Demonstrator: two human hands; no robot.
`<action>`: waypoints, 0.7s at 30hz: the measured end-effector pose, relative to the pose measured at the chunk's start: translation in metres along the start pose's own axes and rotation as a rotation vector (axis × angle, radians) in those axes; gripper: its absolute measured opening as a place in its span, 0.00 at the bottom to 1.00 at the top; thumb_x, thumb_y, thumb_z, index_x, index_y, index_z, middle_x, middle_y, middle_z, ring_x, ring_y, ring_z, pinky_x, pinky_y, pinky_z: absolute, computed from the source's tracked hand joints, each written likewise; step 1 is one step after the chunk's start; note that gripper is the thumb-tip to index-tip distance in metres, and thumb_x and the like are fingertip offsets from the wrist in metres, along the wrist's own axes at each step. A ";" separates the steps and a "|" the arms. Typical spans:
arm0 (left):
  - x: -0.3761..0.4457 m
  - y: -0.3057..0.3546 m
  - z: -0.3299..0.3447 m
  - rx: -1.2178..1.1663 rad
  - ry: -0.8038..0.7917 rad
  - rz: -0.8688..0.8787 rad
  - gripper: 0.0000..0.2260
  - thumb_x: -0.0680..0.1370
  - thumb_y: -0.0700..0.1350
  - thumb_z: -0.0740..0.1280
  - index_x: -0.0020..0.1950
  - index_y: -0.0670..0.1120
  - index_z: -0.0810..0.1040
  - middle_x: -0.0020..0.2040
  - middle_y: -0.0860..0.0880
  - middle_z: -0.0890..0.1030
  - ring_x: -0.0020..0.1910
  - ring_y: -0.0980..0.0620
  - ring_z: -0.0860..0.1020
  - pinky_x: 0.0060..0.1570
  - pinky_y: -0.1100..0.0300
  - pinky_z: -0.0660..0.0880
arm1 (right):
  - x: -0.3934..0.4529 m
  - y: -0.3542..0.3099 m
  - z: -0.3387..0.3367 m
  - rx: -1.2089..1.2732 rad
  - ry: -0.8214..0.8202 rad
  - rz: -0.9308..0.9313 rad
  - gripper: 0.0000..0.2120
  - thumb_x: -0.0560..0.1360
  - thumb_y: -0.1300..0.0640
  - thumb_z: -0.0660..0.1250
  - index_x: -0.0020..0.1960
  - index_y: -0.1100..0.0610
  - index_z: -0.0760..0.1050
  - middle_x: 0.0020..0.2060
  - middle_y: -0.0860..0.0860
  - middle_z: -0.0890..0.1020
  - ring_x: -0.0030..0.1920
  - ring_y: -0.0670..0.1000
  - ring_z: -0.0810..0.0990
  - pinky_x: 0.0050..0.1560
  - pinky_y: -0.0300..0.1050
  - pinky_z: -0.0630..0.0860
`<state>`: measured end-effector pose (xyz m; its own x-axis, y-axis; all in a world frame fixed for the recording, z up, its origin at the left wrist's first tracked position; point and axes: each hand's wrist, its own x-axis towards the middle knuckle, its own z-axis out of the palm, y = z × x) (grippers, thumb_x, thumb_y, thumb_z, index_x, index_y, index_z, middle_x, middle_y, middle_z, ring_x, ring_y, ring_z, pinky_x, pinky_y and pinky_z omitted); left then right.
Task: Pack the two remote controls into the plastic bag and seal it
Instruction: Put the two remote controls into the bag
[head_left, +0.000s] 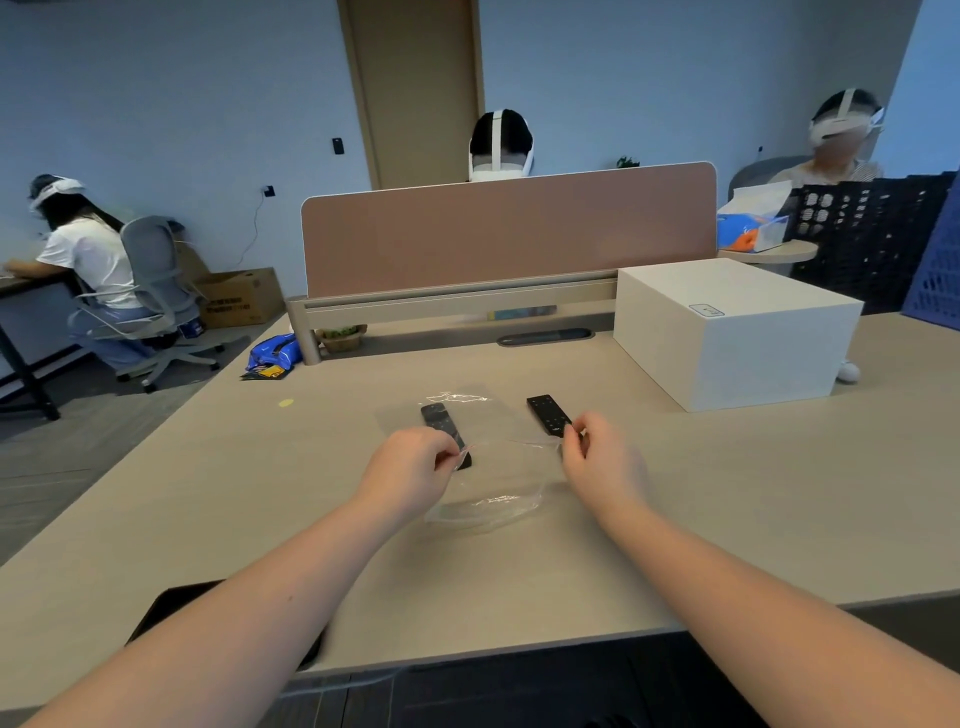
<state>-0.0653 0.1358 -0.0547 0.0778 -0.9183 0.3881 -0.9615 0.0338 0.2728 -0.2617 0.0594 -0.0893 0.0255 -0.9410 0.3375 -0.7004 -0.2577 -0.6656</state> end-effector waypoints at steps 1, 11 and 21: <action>0.000 0.000 0.000 -0.001 0.000 -0.002 0.07 0.76 0.44 0.64 0.47 0.46 0.82 0.47 0.47 0.84 0.48 0.46 0.78 0.41 0.58 0.69 | 0.002 0.006 0.002 -0.041 -0.032 0.031 0.10 0.77 0.51 0.59 0.54 0.55 0.72 0.49 0.56 0.80 0.51 0.59 0.76 0.48 0.52 0.75; -0.001 0.000 -0.002 0.026 -0.037 0.004 0.08 0.77 0.45 0.64 0.46 0.46 0.82 0.45 0.48 0.84 0.47 0.46 0.78 0.41 0.56 0.70 | 0.010 0.031 0.015 -0.350 -0.176 0.063 0.15 0.77 0.51 0.60 0.63 0.53 0.71 0.58 0.55 0.78 0.62 0.56 0.70 0.57 0.50 0.70; 0.008 0.009 -0.007 0.039 -0.064 -0.069 0.08 0.75 0.44 0.64 0.44 0.46 0.82 0.44 0.48 0.84 0.46 0.45 0.78 0.42 0.53 0.76 | 0.007 0.022 -0.019 0.146 -0.024 0.168 0.11 0.77 0.57 0.60 0.54 0.59 0.79 0.41 0.57 0.80 0.49 0.62 0.76 0.48 0.49 0.76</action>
<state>-0.0717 0.1313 -0.0423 0.1283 -0.9412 0.3126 -0.9641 -0.0445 0.2617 -0.2907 0.0511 -0.0893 -0.0646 -0.9779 0.1990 -0.5859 -0.1243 -0.8008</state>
